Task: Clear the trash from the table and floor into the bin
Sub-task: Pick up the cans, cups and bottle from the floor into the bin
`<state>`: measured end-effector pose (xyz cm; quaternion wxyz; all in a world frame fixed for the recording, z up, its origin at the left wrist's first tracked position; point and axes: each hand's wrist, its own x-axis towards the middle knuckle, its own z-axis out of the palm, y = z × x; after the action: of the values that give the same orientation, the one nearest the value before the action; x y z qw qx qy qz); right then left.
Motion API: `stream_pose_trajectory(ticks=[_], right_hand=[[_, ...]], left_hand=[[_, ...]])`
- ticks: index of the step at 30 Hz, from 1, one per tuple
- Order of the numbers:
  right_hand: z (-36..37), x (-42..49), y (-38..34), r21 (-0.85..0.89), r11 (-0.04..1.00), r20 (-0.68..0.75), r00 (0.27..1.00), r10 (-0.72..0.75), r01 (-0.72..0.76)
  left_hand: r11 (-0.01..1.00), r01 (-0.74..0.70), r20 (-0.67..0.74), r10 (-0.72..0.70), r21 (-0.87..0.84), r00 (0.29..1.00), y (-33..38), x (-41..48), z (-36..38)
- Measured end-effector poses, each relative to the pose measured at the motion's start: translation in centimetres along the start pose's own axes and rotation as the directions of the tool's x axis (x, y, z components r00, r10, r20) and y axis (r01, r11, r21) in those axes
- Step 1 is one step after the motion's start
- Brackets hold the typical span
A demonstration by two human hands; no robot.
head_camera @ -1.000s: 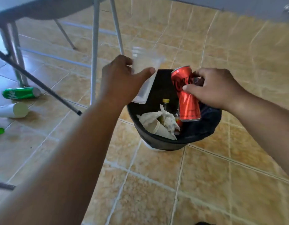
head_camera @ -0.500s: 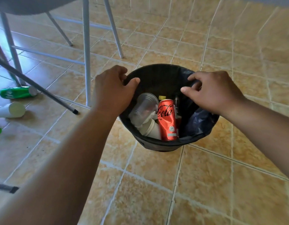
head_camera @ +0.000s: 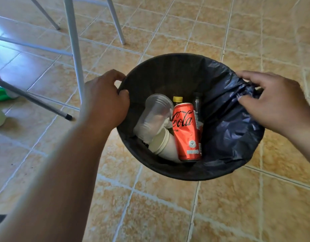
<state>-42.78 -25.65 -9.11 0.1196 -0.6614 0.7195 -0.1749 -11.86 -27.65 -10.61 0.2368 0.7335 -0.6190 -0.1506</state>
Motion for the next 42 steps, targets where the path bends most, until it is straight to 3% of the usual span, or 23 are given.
stream_pose_trajectory(ticks=[6, 11, 21, 28, 35, 42], right_hand=[[-1.3, -2.0, -1.9, 0.038, 0.983, 0.237, 0.958, 0.163, -0.177], [-6.7, -3.2, -6.4, 0.053, 0.981, 0.214, 0.962, 0.170, -0.185], [-37.1, -4.2, -20.2, 0.234, 0.948, 0.173, 0.969, 0.177, -0.215], [-56.6, -3.1, -26.1, 0.304, 0.952, 0.039, 0.999, 0.015, -0.026], [-63.6, 1.6, -27.2, 0.299, 0.952, -0.003, 0.998, -0.065, 0.063], [-63.9, 12.1, -28.4, 0.262, 0.962, -0.010, 0.997, -0.080, 0.080]], left_hand=[[0.991, 0.108, 0.035, -0.105, -0.084, 0.994, 0.8, -1.7, -0.4], [0.986, 0.158, 0.046, -0.156, -0.046, 0.987, 3.8, -2.5, -8.3], [0.983, 0.184, 0.071, -0.184, 0.005, 0.980, 21.5, -2.7, -40.0], [0.979, 0.204, -0.050, -0.205, -0.025, 0.977, 33.5, -4.5, -55.4], [0.968, 0.215, -0.112, -0.229, -0.127, 0.967, 39.2, -2.5, -59.0], [0.945, 0.218, -0.088, -0.246, -0.243, 0.965, 40.6, 7.8, -57.6]])
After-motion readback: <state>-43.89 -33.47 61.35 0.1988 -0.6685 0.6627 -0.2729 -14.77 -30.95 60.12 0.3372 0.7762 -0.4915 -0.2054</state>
